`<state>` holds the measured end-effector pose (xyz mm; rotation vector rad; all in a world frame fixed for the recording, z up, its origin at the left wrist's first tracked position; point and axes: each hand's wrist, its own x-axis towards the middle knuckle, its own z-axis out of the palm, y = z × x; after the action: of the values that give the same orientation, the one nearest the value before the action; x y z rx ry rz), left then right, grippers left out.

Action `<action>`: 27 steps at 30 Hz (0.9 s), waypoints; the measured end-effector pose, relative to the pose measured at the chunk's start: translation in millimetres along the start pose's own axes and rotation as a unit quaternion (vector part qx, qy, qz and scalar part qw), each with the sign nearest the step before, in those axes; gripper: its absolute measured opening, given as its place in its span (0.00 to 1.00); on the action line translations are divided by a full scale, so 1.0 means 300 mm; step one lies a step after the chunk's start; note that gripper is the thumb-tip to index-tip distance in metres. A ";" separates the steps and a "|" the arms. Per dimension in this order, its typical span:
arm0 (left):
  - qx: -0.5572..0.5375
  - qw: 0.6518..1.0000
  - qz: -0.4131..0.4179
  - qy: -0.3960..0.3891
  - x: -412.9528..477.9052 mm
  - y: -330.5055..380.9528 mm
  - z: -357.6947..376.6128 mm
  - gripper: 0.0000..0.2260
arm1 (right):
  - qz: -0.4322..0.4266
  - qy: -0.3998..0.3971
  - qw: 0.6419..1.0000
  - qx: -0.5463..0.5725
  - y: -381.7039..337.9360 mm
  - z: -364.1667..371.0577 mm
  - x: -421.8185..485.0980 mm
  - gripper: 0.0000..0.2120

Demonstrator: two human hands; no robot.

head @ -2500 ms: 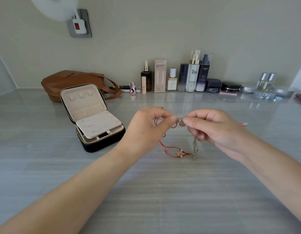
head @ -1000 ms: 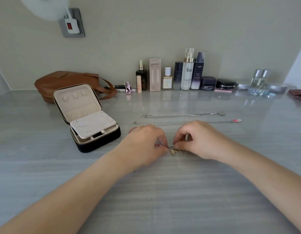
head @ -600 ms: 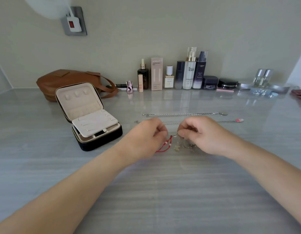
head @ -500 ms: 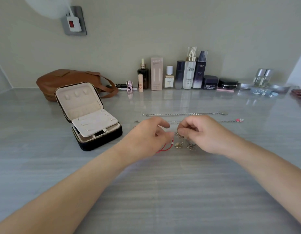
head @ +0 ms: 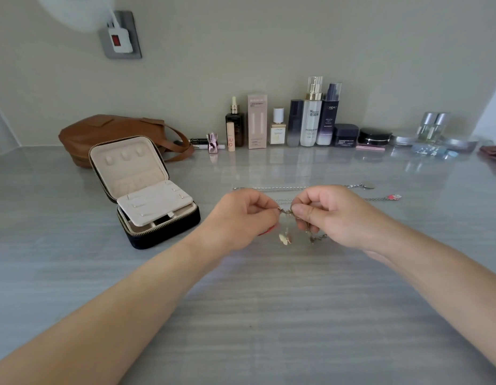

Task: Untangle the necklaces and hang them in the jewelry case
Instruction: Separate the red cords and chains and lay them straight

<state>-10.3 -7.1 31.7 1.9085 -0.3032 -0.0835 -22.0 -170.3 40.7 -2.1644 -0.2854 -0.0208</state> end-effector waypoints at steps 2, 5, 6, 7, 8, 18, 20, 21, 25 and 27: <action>0.007 1.000 -0.004 0.011 0.001 0.000 -0.002 0.07 | 0.003 0.001 1.000 0.004 0.003 -0.001 0.001 0.10; -0.013 1.000 -0.007 0.016 0.000 0.006 -0.005 0.07 | 0.002 0.002 1.000 0.015 0.001 -0.003 0.000 0.09; -0.017 1.000 -0.009 0.016 0.000 0.008 -0.006 0.07 | 0.001 -0.002 1.000 0.017 -0.001 -0.004 -0.001 0.09; -0.018 1.000 -0.011 0.017 -0.001 0.009 -0.007 0.07 | 0.001 -0.009 1.000 0.020 -0.003 -0.005 -0.003 0.08; -0.020 1.000 -0.014 0.019 -0.001 0.009 -0.009 0.06 | 0.003 -0.014 0.999 0.029 -0.005 -0.004 -0.005 0.05; -0.063 0.998 -0.025 -0.018 -0.013 0.021 -0.004 0.08 | 0.004 -0.036 0.998 0.060 0.015 0.021 0.006 0.04; -0.054 0.998 -0.028 -0.014 -0.014 0.021 -0.004 0.07 | 0.003 -0.023 0.998 0.060 0.014 0.026 0.007 0.01; -0.047 0.998 -0.029 -0.009 -0.013 0.019 -0.004 0.07 | 0.005 -0.016 0.998 0.055 0.014 0.026 0.008 0.03; -0.008 1.000 -0.009 0.010 -0.010 0.014 -0.008 0.05 | 0.008 -0.004 0.999 0.049 0.011 0.012 0.003 0.03; 0.007 1.000 -0.007 0.015 -0.011 0.015 -0.010 0.05 | 0.005 -0.005 0.999 0.046 0.011 0.007 0.000 0.03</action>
<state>-13.5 -5.1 36.6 1.9239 -0.2714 -0.0622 -21.4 -170.4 36.9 -2.0755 -0.2755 0.0087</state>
